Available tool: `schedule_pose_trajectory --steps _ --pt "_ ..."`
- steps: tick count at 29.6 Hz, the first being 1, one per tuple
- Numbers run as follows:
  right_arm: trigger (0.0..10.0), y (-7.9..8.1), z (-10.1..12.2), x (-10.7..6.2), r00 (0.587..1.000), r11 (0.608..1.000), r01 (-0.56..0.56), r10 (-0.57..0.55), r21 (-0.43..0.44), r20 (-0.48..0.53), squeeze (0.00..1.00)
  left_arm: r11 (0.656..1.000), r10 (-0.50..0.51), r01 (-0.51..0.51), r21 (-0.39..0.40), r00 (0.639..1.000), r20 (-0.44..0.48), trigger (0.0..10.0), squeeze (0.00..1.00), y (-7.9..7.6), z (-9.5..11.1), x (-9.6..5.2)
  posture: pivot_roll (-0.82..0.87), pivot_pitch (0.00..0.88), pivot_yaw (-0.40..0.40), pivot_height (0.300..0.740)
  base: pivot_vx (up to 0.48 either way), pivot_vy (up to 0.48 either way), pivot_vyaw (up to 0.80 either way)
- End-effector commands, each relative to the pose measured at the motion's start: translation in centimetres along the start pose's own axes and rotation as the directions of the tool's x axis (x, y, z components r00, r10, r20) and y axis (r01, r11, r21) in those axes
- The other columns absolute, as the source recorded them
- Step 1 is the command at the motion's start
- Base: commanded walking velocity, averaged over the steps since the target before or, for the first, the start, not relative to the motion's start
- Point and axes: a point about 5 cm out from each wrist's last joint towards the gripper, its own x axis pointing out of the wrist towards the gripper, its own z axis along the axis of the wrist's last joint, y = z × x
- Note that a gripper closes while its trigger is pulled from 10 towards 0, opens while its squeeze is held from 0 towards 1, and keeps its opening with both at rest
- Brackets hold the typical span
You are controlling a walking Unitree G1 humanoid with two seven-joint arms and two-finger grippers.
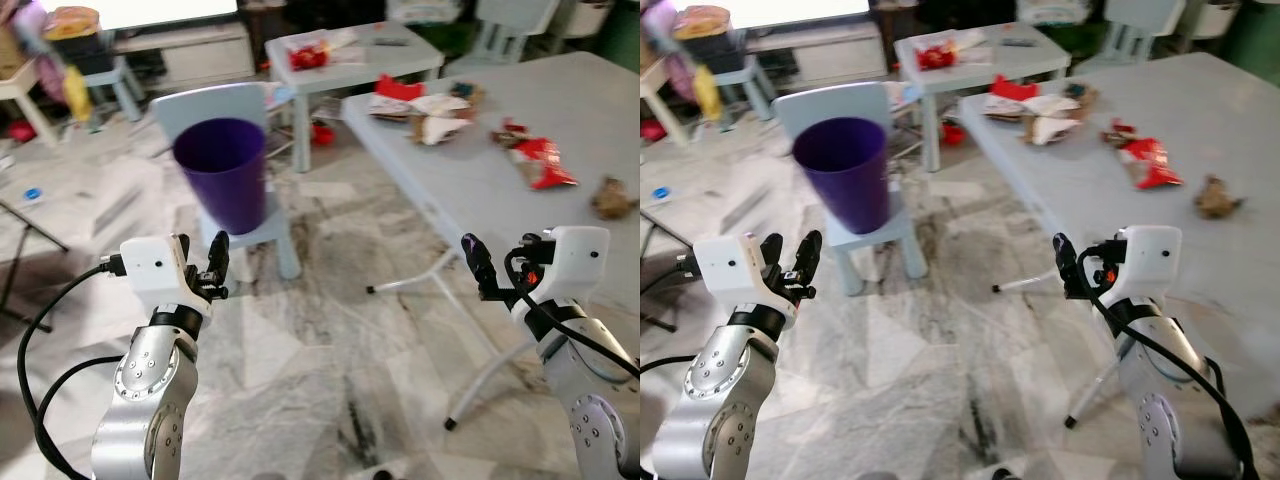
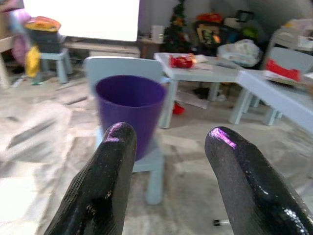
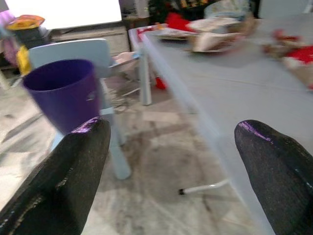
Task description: Picking trash to rubbish bin
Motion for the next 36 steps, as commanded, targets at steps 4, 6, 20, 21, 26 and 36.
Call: schedule_pose_trajectory --steps 4,6,20,21,26,36 --pt "10.0 0.1 0.5 -0.1 1.0 1.0 0.0 0.0 -0.004 0.02 0.0 1.0 0.004 -0.004 0.009 1.0 -0.003 10.0 0.0 0.1 0.1 0.2 0.06 0.123 0.031 0.74 0.0 0.48 0.0" --pt "10.0 0.1 0.6 -0.1 1.0 1.0 0.001 -0.001 -0.005 0.021 0.0 1.0 0.004 -0.004 0.01 1.0 -0.003 10.0 0.0 0.1 0.1 0.2 0.06 0.123 0.031 0.74 0.0 0.48 0.0" --pt "10.0 0.3 1.0 0.2 1.0 1.0 -0.008 0.009 -0.019 0.024 0.0 1.0 -0.019 0.019 0.012 1.0 0.016 10.0 0.0 -0.2 0.4 0.7 0.06 0.118 0.029 0.74 0.0 0.171 0.0" --pt "10.0 0.3 1.0 0.2 1.0 1.0 -0.009 0.01 -0.016 0.028 0.0 1.0 -0.014 0.014 0.0 1.0 0.014 10.0 0.0 -0.2 0.4 0.8 0.06 0.114 0.029 0.74 0.0 0.0 0.0" --pt "10.0 0.2 1.1 0.3 1.0 1.0 -0.001 0.001 -0.001 0.029 0.0 1.0 -0.001 0.001 -0.017 1.0 0.009 10.0 0.0 0.3 0.3 1.1 0.06 0.111 0.028 0.74 0.0 0.0 -0.16" --pt "10.0 0.2 1.2 0.4 0.999 1.0 0.005 -0.004 -0.01 0.032 0.0 0.999 -0.024 0.024 -0.029 1.0 0.021 10.0 0.0 0.1 0.5 1.3 0.05 0.113 0.03 0.74 0.0 0.0 -0.8"
